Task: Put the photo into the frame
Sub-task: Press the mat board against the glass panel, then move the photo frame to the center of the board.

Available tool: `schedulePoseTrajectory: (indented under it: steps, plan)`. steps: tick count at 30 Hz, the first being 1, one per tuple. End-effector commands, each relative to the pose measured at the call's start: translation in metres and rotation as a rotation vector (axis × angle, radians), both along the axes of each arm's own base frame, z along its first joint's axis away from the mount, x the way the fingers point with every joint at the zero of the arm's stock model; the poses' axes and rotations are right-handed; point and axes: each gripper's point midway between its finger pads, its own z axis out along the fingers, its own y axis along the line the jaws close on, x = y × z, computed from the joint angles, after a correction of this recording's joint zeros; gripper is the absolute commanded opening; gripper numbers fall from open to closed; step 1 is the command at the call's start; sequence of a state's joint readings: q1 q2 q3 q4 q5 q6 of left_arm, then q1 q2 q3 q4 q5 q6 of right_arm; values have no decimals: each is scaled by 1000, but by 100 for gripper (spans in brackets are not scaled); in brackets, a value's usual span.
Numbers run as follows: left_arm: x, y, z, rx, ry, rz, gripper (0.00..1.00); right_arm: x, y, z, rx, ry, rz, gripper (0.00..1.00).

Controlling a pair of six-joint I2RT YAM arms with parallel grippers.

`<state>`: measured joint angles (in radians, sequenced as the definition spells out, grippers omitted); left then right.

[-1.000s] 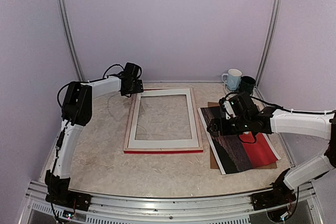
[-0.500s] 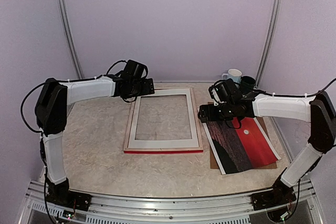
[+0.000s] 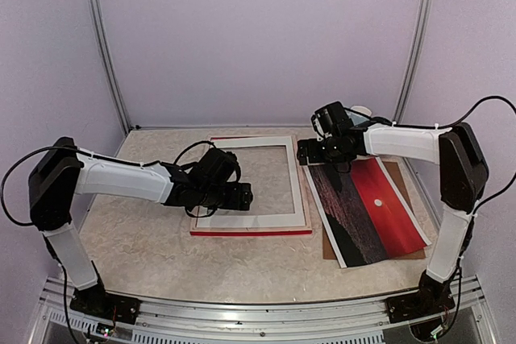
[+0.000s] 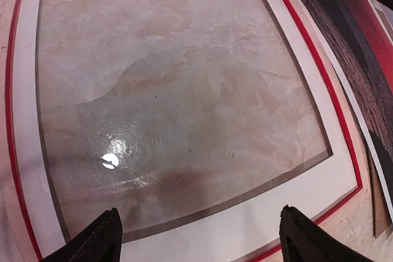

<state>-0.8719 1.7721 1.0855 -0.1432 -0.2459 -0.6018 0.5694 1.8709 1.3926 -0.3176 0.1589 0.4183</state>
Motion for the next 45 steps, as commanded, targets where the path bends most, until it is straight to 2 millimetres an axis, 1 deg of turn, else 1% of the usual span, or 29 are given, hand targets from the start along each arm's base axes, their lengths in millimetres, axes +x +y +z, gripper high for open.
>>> schedulePoseTrajectory:
  steps: [1,3,7,15,20,24,25,29,30,31,33,36,39,42,45]
  plan:
    - [-19,-25,4,-79,9,-50,87,14,-3,1,-30,-5,-4,99]
    - [-26,-28,-9,-61,34,-52,87,17,-2,0,-31,-5,-3,99]
    - [-38,-32,-24,-44,61,-63,86,20,-2,-1,-26,-8,-1,99]
    - [-61,-30,-56,-15,124,-73,86,33,-2,-6,-10,-19,12,99]
    - [-79,-33,-59,-17,137,-104,86,51,-6,-6,-9,-34,-2,99]
    - [-91,-31,-62,0,145,-113,86,73,-9,-7,-26,-59,-25,99]
    - [-94,-30,-63,5,148,-117,85,77,-9,-9,-37,-61,-31,99]
    - [-105,-27,-65,14,157,-131,86,97,-3,-12,-57,-73,-42,99]
    - [-108,-26,-65,19,156,-133,85,101,-1,-19,-62,-67,-42,99]
    - [-111,-24,-66,30,154,-135,85,106,1,-17,-62,-75,-45,99]
    - [-116,-22,-66,49,153,-143,85,113,3,-20,-66,-78,-48,99]
    - [-124,-19,-66,74,148,-153,85,120,9,-27,-69,-72,-38,99]
    - [-129,-14,-65,89,143,-153,85,124,9,-34,-78,-65,-42,99]
    - [-131,-6,-60,86,136,-140,85,126,10,-46,-92,-56,-40,99]
    - [-129,2,-50,78,108,-116,86,128,14,-56,-103,-46,-21,99]
